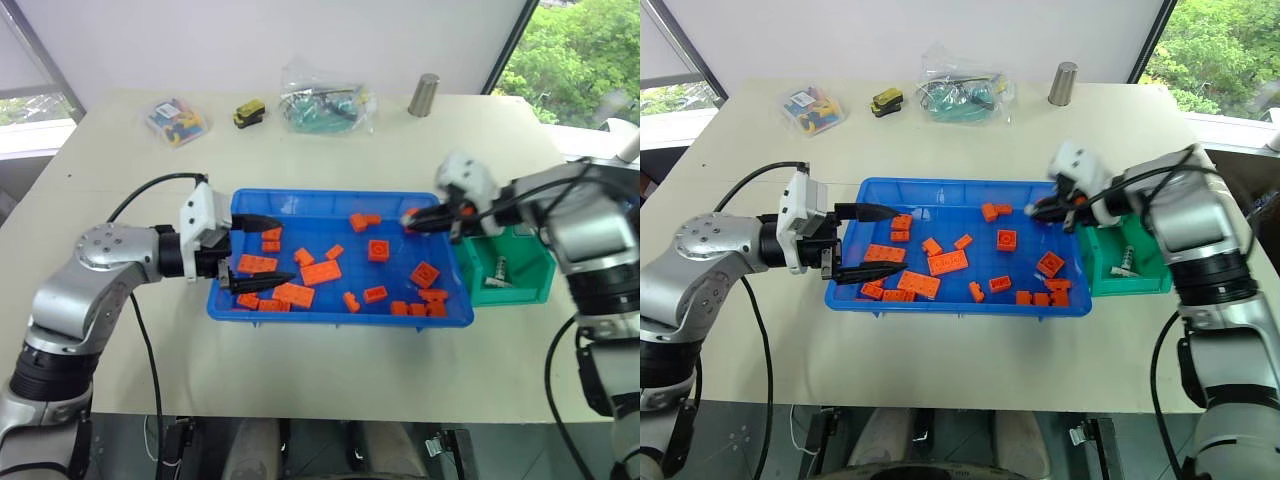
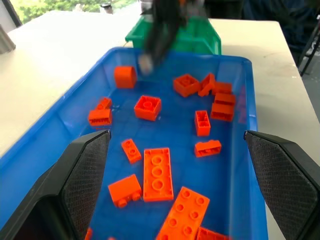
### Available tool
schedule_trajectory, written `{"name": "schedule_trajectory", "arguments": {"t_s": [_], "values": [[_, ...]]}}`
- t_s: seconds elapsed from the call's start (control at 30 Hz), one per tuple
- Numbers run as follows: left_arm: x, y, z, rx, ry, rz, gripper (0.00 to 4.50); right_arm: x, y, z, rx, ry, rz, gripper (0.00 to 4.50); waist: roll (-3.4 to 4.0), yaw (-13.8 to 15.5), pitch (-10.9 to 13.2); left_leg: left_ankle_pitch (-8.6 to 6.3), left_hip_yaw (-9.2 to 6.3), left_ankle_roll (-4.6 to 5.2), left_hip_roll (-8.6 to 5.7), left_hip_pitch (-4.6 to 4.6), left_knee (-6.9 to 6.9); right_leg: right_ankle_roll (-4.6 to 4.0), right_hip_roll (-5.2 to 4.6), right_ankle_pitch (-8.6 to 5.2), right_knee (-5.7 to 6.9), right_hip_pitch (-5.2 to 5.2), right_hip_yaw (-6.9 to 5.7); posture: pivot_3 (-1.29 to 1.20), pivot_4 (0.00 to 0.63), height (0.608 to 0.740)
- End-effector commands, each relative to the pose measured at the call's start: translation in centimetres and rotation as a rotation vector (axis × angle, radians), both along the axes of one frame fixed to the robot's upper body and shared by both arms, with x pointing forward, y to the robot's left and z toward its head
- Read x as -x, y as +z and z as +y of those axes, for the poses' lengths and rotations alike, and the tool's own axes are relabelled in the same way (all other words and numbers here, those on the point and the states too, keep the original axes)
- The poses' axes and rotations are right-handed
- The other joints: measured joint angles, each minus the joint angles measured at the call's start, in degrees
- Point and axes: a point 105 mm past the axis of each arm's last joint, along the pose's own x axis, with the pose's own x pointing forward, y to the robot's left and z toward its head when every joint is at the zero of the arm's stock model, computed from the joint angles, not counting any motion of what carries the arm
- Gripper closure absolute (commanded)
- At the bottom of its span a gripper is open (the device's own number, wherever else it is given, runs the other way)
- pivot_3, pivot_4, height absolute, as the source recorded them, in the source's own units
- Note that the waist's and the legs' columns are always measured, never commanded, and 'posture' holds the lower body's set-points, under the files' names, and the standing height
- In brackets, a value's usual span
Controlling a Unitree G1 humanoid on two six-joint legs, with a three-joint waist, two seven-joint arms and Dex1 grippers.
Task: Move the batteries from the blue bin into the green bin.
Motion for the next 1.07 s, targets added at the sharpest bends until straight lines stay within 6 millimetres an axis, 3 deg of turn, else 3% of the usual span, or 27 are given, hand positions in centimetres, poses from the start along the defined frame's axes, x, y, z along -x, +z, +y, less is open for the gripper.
{"name": "schedule_trajectory", "arguments": {"t_s": [0.03,0.17,0.23,0.27,0.4,0.6,0.7,0.87,1.07], "values": [[0.3,0.9,0.6,0.002,0.013,-0.041,0.0,0.8,1.5,-3.8,-0.04,-0.167,-0.033,4.48,-0.01,0.11,0.0,0.0,-0.02,0.0,0.0,-0.01,0.0,0.0,0.0,0.0,-0.01,0.0,-0.01,0.0,0.15,0.739],[0.4,0.8,1.3,0.001,0.033,-0.035,0.0,1.8,1.0,-7.5,-0.038,-0.318,-0.027,4.48,0.0,-0.19,0.0,0.0,0.03,0.01,0.0,0.01,-0.01,-0.01,-0.03,-0.01,-0.03,0.02,0.02,0.0,0.15,0.739],[0.3,0.7,1.6,-0.001,0.043,-0.034,0.0,2.2,0.7,-8.4,-0.049,-0.37,-0.022,3.45,0.05,-0.59,-0.02,0.0,0.05,0.01,0.03,0.03,-0.01,-0.01,-0.01,0.0,0.0,0.0,0.05,0.0,0.15,0.739],[0.1,0.7,1.8,0.0,0.053,-0.034,0.0,2.4,0.2,-8.8,-0.047,-0.389,-0.019,3.23,0.06,-0.62,-0.03,0.0,0.06,0.01,0.05,0.04,-0.04,-0.01,0.02,0.0,0.01,-0.02,0.07,0.0,0.15,0.739],[-0.5,0.7,2.6,0.0,0.08,-0.032,0.0,2.7,-0.6,-9.6,-0.013,-0.413,-0.044,1.38,0.06,-0.45,-0.03,0.0,0.06,0.01,0.06,0.04,-0.05,-0.01,0.11,0.0,0.01,-0.03,0.07,0.0,0.15,0.739],[-1.7,1.9,5.2,0.01,0.166,-0.039,0.0,4.4,1.2,-11.8,-0.007,-0.278,-0.183,1.38,0.07,0.05,-0.02,0.0,0.08,0.01,0.02,0.01,-0.03,0.0,0.1,-0.01,-0.01,-0.03,0.06,0.0,0.15,0.739],[-2.3,2.9,8.1,-0.002,0.245,-0.041,0.0,6.2,1.8,-15.0,0.086,-0.246,-0.18,1.38,0.07,-0.01,-0.01,0.0,0.12,0.01,0.0,0.02,-0.03,0.01,0.07,-0.01,-0.04,0.0,0.04,0.0,0.15,0.739],[-2.3,4.2,11.8,-0.015,0.317,-0.019,0.0,8.1,2.3,-18.5,0.135,-0.255,-0.139,1.38,0.09,-0.69,-0.01,-0.01,0.23,0.01,0.06,0.09,-0.06,0.0,0.11,-0.01,-0.03,0.01,0.05,0.0,0.15,0.739],[-2.5,5.2,14.0,-0.027,0.366,-0.025,0.0,8.0,2.6,-19.4,0.112,-0.269,-0.146,1.38,0.15,-1.36,0.01,-0.01,0.27,0.01,0.1,0.11,-0.06,-0.01,0.12,-0.02,0.01,-0.01,0.07,0.0,0.15,0.739]]}}
